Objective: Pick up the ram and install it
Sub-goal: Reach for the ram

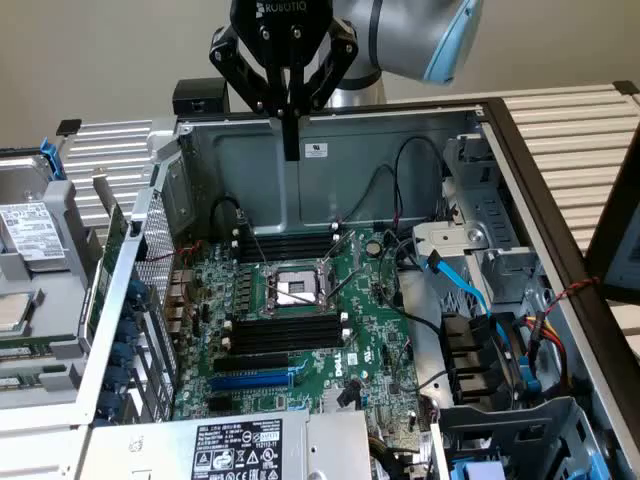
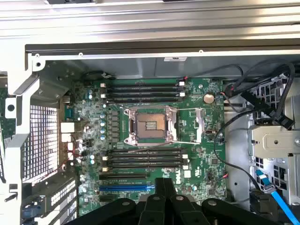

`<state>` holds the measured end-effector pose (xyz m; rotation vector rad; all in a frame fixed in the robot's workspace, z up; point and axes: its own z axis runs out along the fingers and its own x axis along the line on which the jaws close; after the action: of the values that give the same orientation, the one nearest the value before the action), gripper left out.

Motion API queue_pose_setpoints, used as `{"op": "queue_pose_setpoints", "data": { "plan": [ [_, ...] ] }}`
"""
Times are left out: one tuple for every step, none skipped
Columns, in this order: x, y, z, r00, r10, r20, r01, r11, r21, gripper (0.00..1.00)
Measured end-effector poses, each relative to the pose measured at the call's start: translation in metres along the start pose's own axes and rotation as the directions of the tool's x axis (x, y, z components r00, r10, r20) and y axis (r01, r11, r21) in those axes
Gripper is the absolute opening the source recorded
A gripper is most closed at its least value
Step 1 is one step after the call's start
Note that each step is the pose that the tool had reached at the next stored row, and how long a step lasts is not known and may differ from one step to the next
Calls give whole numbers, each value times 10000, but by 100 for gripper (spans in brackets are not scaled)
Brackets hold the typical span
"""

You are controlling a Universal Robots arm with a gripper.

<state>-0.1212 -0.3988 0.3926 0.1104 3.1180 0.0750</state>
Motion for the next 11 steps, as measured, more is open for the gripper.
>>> {"op": "queue_pose_setpoints", "data": {
  "plan": [
    [0,0,0,10000,0,0,0,10000,0,11],
    [0,0,0,10000,0,0,0,10000,0,11],
    [0,0,0,10000,0,0,0,10000,0,11],
    [0,0,0,10000,0,0,0,10000,0,11],
    [0,0,0,10000,0,0,0,10000,0,11],
    [0,0,0,10000,0,0,0,10000,0,11],
    [0,0,0,10000,0,0,0,10000,0,11],
    [0,0,0,10000,0,0,0,10000,0,11],
    [0,0,0,10000,0,0,0,10000,0,11],
    [0,0,0,10000,0,0,0,10000,0,11],
    [0,0,0,10000,0,0,0,10000,0,11]
  ]
}}
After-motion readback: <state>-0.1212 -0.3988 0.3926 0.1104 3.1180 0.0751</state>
